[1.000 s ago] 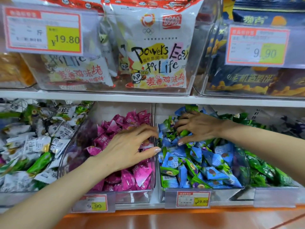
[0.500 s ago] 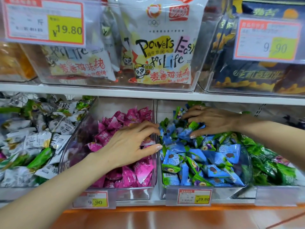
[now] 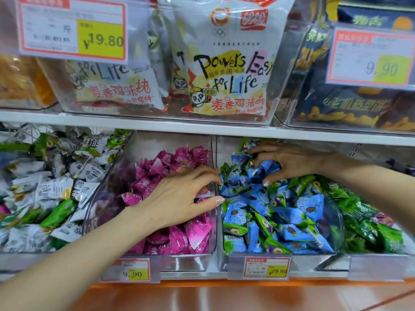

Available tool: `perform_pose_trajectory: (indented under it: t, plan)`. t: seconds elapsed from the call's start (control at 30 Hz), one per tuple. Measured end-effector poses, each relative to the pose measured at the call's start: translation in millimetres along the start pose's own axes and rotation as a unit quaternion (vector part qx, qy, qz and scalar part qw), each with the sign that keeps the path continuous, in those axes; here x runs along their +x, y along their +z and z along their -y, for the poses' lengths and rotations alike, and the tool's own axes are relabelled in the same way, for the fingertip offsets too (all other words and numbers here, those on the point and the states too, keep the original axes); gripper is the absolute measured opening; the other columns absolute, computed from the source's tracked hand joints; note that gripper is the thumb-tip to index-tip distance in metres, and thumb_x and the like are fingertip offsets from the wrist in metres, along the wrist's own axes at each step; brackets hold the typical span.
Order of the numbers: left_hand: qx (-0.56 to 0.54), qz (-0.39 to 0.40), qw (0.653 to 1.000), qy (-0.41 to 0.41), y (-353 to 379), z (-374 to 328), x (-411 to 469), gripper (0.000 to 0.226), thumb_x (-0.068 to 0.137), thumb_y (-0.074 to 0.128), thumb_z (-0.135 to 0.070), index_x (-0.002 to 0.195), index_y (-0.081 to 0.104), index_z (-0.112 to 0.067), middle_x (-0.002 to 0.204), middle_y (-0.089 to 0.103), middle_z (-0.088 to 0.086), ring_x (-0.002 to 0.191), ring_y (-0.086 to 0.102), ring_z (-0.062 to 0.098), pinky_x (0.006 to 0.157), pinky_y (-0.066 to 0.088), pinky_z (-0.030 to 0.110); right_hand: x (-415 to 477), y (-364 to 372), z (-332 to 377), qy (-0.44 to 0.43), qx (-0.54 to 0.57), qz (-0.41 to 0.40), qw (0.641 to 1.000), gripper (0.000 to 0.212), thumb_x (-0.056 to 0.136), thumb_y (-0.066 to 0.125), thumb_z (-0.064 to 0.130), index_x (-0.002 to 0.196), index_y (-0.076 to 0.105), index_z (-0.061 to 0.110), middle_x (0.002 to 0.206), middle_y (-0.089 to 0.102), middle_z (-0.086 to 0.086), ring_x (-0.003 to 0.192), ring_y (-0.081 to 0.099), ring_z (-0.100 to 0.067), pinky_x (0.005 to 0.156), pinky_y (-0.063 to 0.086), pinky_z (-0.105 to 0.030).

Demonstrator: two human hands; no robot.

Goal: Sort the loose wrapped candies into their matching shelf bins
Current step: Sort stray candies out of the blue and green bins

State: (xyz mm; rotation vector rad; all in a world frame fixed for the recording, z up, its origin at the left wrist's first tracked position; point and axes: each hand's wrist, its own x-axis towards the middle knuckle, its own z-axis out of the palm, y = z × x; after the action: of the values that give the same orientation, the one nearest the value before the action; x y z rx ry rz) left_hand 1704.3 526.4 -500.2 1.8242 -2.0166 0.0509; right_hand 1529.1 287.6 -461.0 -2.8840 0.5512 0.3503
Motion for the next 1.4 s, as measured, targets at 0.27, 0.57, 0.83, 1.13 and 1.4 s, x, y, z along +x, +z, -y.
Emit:
perform_pose_trajectory:
  t: [0.27, 0.57, 0.83, 1.13, 1.4]
  plan:
    - [0.012, 0.020, 1.000, -0.002, 0.9, -0.5, 1.3, 0.066, 0.078, 0.016, -0.072, 0.130, 0.043, -0.040, 0.142, 0.034, -0.025, 0.091, 0.040, -0.011, 0.067, 0.040, 0.016, -4.8, -4.1, 30.2, -0.066, -0.082, -0.031, 0.994, 0.053, 0.076, 0.064, 0.059, 0.123, 0.054, 0.038, 0.146, 0.035, 0.013, 0.135, 0.027, -0.010, 0.110, 0.024, -0.033]
    - [-0.001, 0.024, 1.000, -0.005, 2.1, 0.7, 1.9, 0.072, 0.074, 0.015, -0.081, 0.129, 0.042, -0.042, 0.143, 0.030, -0.029, 0.114, 0.049, -0.001, 0.074, 0.041, 0.018, -8.1, 32.9, 66.1, -0.096, -0.023, -0.046, 0.994, 0.015, 0.085, 0.067, 0.025, 0.091, 0.055, 0.016, 0.084, 0.059, 0.012, 0.080, 0.051, -0.008, 0.074, 0.042, -0.031]
    - [-0.011, 0.013, 1.000, 0.006, 1.9, 0.0, 2.4, 0.079, 0.075, 0.005, -0.082, 0.129, 0.044, -0.040, 0.142, 0.032, -0.028, 0.111, 0.053, 0.001, 0.069, 0.046, 0.018, -11.9, 42.0, 74.6, -0.189, -0.129, 0.106, 0.968, 0.055, 0.084, 0.050, 0.005, 0.132, 0.052, 0.031, 0.146, 0.040, 0.011, 0.140, 0.021, -0.010, 0.117, -0.007, -0.036]
    - [0.001, 0.002, 1.000, 0.001, -0.5, 0.0, 1.0, 0.065, 0.079, 0.022, -0.073, 0.125, 0.049, -0.037, 0.139, 0.037, -0.027, 0.113, 0.052, 0.000, 0.068, 0.043, 0.012, 8.8, 46.0, 68.8, -0.193, -0.246, 0.137, 0.940, 0.046, 0.091, 0.054, 0.031, 0.136, 0.044, 0.037, 0.152, 0.026, 0.015, 0.142, 0.014, -0.017, 0.116, 0.008, -0.042]
    - [0.012, -0.021, 1.000, 0.013, 0.9, -0.1, 0.6, 0.058, 0.085, 0.023, -0.071, 0.118, 0.054, -0.035, 0.134, 0.047, -0.022, 0.101, 0.061, 0.006, 0.062, 0.047, 0.019, -1.2, 19.7, 15.3, -0.126, -0.257, 0.063, 0.956, 0.043, 0.088, 0.051, 0.055, 0.126, 0.052, 0.034, 0.143, 0.035, 0.014, 0.133, 0.026, -0.015, 0.109, 0.019, -0.032]
